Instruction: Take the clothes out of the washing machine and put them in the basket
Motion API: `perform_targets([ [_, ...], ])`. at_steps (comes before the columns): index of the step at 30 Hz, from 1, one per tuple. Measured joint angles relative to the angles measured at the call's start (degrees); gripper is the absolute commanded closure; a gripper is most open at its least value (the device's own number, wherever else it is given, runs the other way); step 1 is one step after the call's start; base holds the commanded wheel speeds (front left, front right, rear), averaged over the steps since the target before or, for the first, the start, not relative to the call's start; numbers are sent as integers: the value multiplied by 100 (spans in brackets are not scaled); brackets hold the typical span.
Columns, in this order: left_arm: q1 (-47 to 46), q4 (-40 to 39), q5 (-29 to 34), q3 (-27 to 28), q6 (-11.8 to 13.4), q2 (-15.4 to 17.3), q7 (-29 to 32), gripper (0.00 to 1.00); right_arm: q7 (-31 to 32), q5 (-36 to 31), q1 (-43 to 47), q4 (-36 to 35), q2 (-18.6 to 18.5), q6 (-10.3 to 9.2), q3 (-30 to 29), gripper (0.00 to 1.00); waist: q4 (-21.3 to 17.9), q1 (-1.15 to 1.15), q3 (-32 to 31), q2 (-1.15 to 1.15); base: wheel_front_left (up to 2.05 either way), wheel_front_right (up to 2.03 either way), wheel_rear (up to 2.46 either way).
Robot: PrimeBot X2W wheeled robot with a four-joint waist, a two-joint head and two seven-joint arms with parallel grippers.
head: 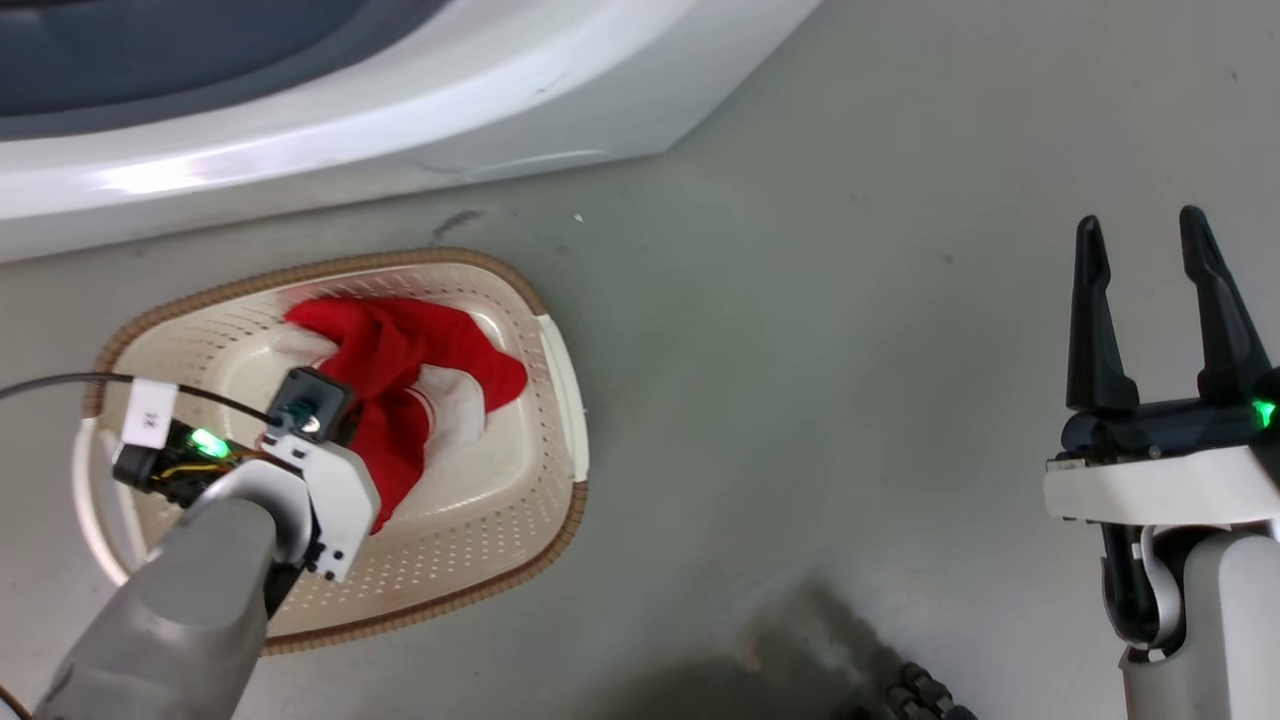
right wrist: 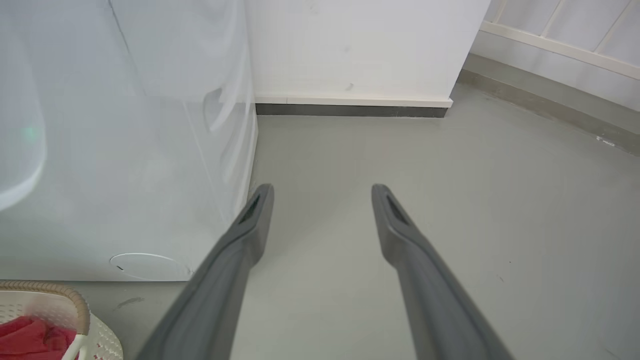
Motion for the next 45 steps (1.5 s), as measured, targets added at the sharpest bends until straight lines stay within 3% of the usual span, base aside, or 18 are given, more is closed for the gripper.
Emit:
perform_targets([
  [14, -564, 1306, -282, 159, -5, -236, -390, 100, 1, 105, -67, -32, 0, 0, 33, 0, -306, 0, 490, 0, 0, 0, 0],
  [15, -562, 1347, -296, 165, -3, -279, -425, 62, 0, 98, -66, -22, 0, 0, 33, 0, -293, -1, 464, 0, 0, 0, 0],
  [16, -562, 1374, -311, 168, 0, -309, -450, 0, 0, 88, -66, -11, 0, 0, 36, 0, -280, 0, 433, 0, 0, 0, 0],
  [25, -246, 1393, -624, 361, -32, -619, -636, 0, 0, -138, -44, 130, 1, 0, -36, 0, -98, -1, -143, 0, 0, 0, 0],
  [36, 1084, -591, -692, 1406, 146, -719, -659, 0, 0, -465, 353, 361, 2, 0, -148, 0, 407, -2, -1420, 0, 0, 0, 0],
  [45, 2081, -2027, -92, 2248, 210, -912, -659, 0, 0, -520, 672, 469, 1, 0, -260, 0, 724, -2, -2114, 0, 0, 0, 0],
])
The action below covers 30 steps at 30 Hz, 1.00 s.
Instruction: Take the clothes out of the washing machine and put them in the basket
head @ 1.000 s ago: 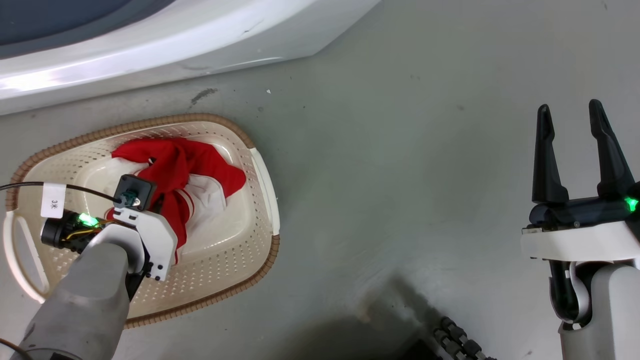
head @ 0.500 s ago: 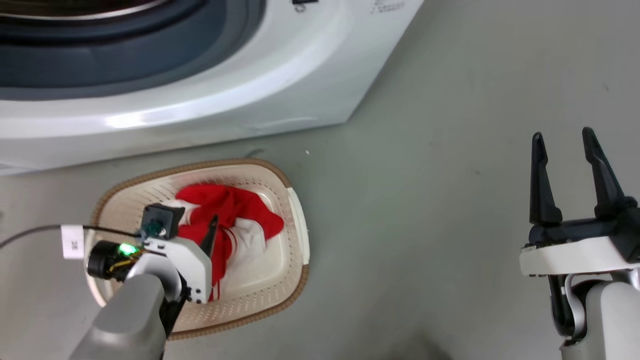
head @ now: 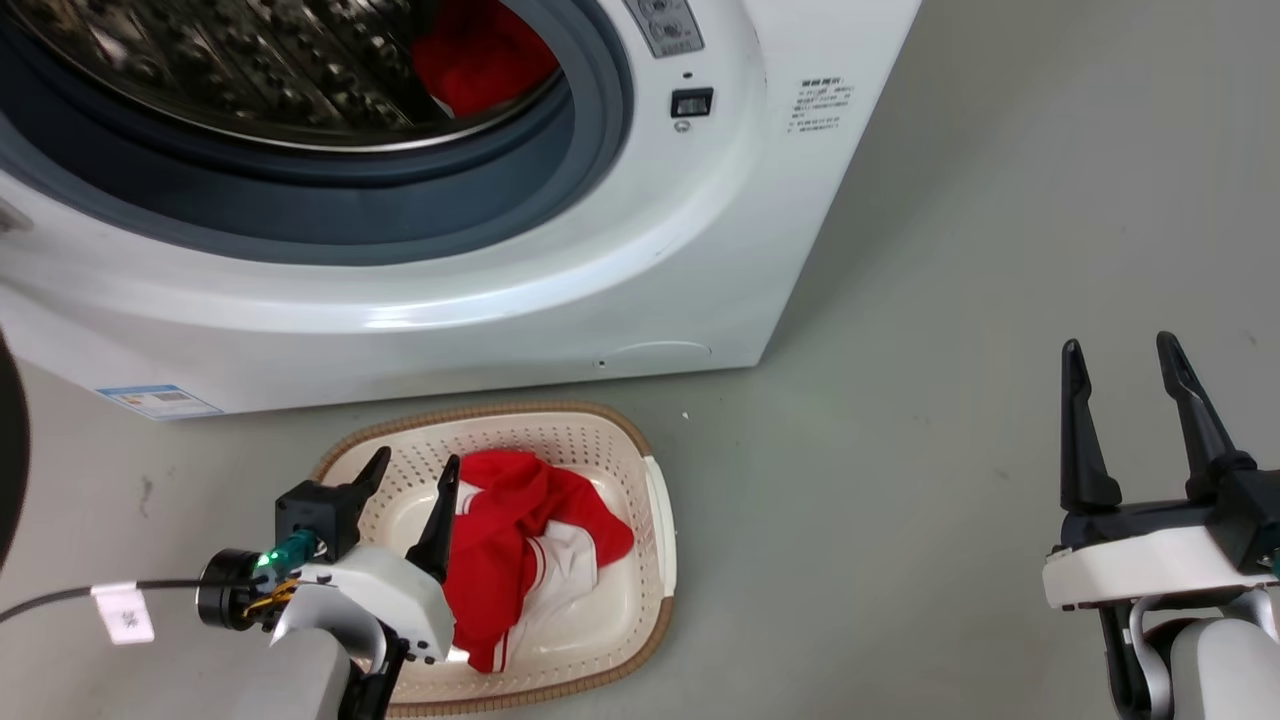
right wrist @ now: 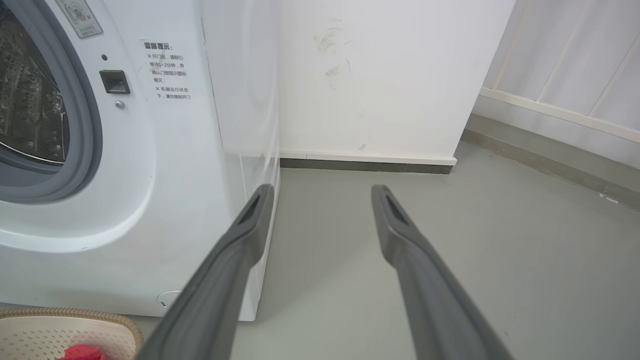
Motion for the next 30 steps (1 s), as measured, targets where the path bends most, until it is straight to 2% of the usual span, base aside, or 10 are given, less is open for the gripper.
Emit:
perform_targets([
  [10, 519, -1454, 743, 745, -112, -208, -1, 0, 0, 31, 104, 15, 0, 0, 35, 0, 36, 0, -277, 0, 0, 0, 0],
  [16, 249, -2000, 926, 1059, -208, -40, -1, 0, 0, 159, 66, -21, 1, 0, 85, 0, -140, 0, -73, 0, 0, 0, 0],
  [22, -641, -1790, 738, 1066, -268, 478, 208, 0, 0, 354, -10, -76, 0, 0, 76, 0, -372, 1, 358, 0, 0, 0, 0],
  [28, -1935, -1707, 438, 1001, -291, 1053, 1012, 0, 0, 569, -129, -137, -1, 1, 138, 0, -641, 1, 933, 0, 0, 0, 0],
  [30, -2473, -1674, 337, 875, -292, 1336, 1354, 0, 0, 644, -184, -162, -4, 0, 176, 0, -741, 2, 1147, 0, 0, 0, 0],
])
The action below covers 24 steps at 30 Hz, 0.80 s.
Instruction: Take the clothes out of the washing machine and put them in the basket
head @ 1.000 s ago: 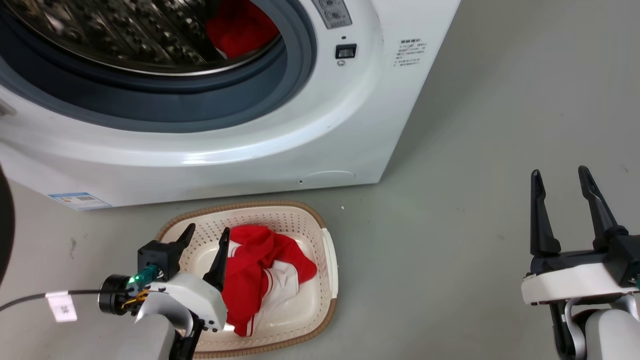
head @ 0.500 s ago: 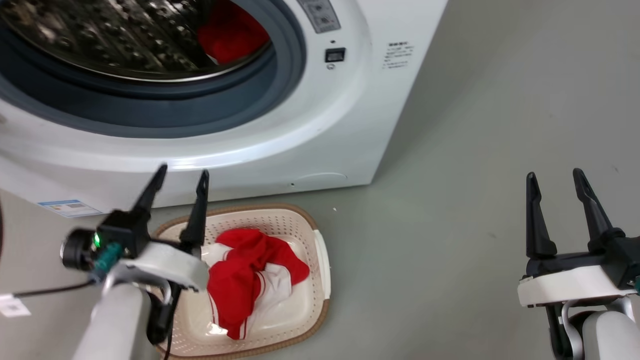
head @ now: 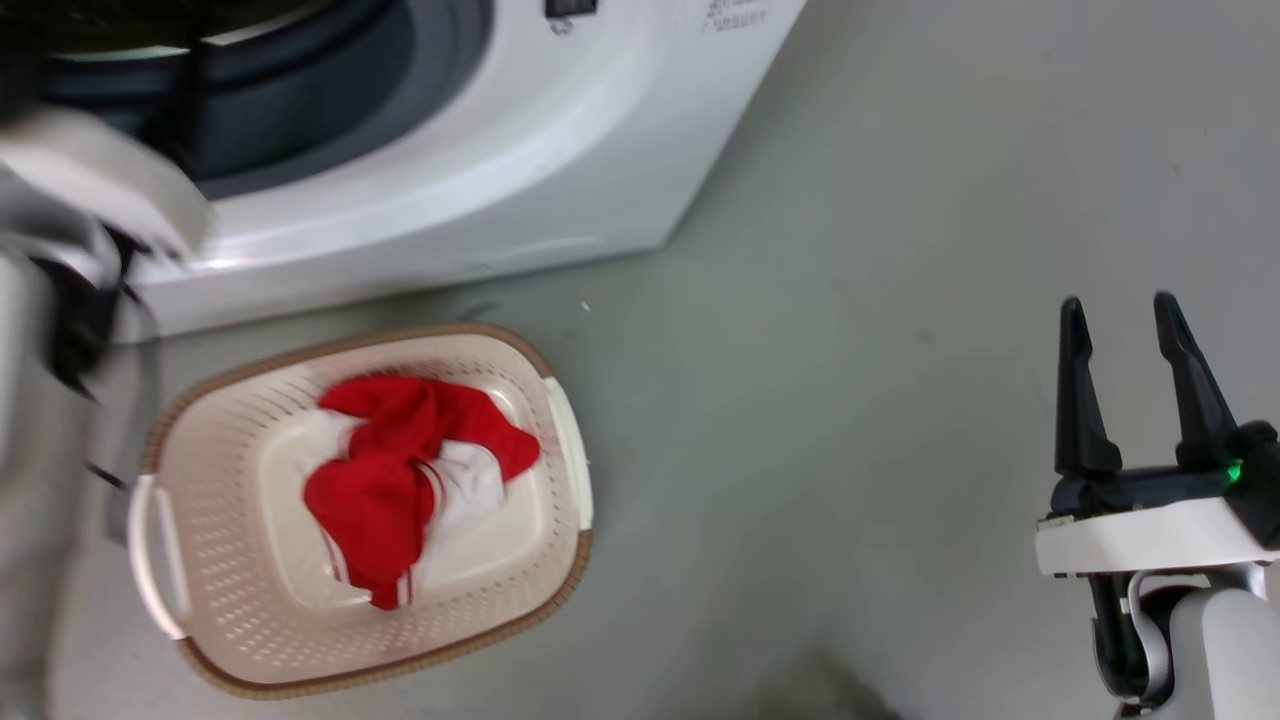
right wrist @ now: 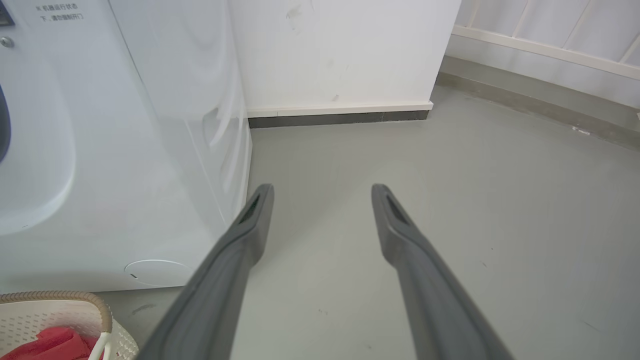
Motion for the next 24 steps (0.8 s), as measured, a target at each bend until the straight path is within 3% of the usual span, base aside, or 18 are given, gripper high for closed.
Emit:
perform_targets([
  [6, -1797, 363, -376, -501, -9, 827, 1137, 0, 0, 283, -230, -168, -2, 0, 219, 0, -289, 0, 698, 0, 0, 0, 0],
  [9, -2719, 768, -390, -779, -9, 1056, 1701, 0, 1, 403, -336, -232, 1, 1, 397, 0, -423, 1, 1073, 0, 0, 0, 0],
  [17, -4530, 1940, -670, -1228, -8, 1235, 2972, 0, 0, 789, -467, -360, 1, 1, 751, 0, -944, 1, 1849, 0, 0, 0, 0],
  [24, -5387, 2642, -660, -1744, -10, 1022, 3481, 0, 0, 829, -274, -488, 1, 1, 825, 0, -1162, 1, 2277, 0, 0, 0, 0],
])
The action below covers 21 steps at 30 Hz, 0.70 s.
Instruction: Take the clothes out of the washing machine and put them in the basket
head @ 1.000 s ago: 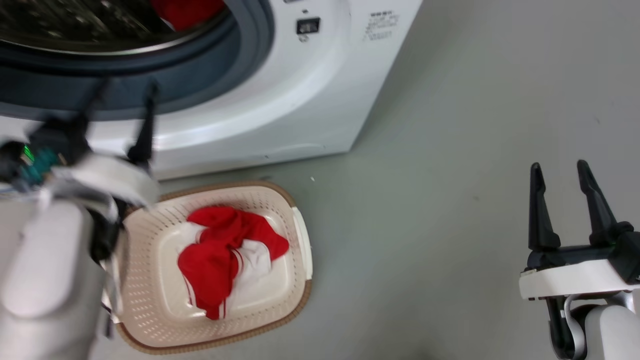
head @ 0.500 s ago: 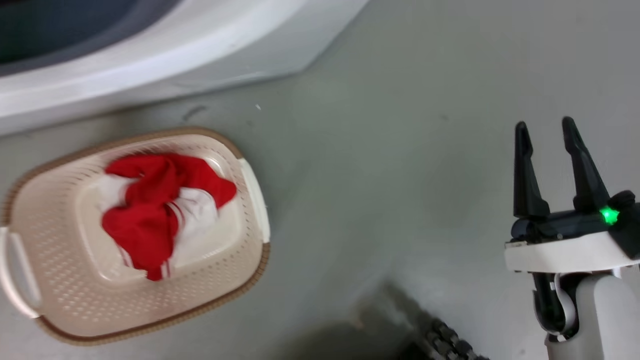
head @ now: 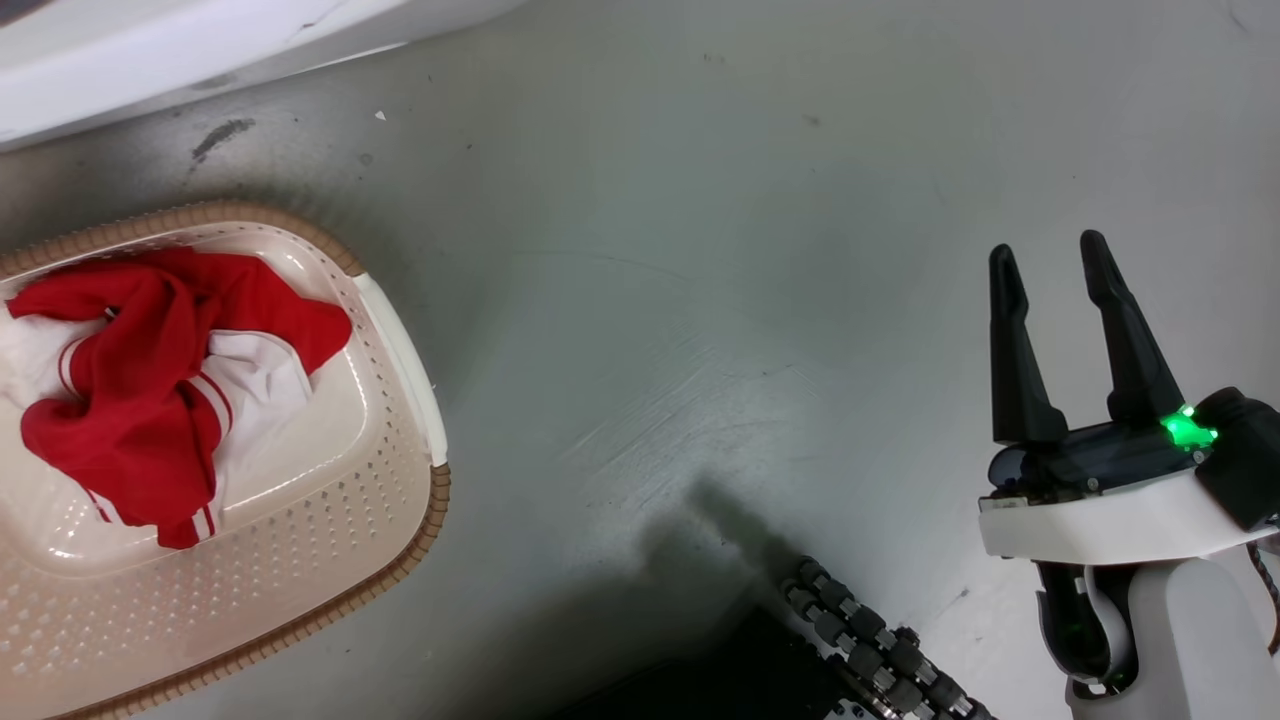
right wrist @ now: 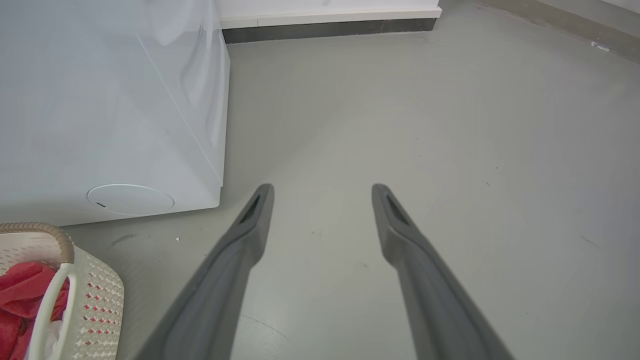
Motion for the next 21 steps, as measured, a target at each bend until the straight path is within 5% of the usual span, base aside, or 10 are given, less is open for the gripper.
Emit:
perform_targets([
  [9, -307, 780, -152, -483, 1, -133, 203, 0, 0, 154, 129, -102, 1, 0, -15, 0, -53, -1, 105, 0, 0, 0, 0],
  [10, -320, 792, -188, -545, 1, -130, 231, 34, 0, 155, 140, -101, 1, 0, -22, 0, -51, -1, 107, 0, 0, 0, 0],
  [11, -328, 790, -233, -617, 1, -127, 254, 100, 0, 157, 146, -101, 1, 0, -32, 0, -49, -1, 110, 0, 0, 0, 0],
  [21, -370, 779, -599, -1076, -3, 34, -134, 100, 0, 158, 98, -82, 1, 0, -51, 0, -41, -1, 51, 0, 0, 0, 0],
])
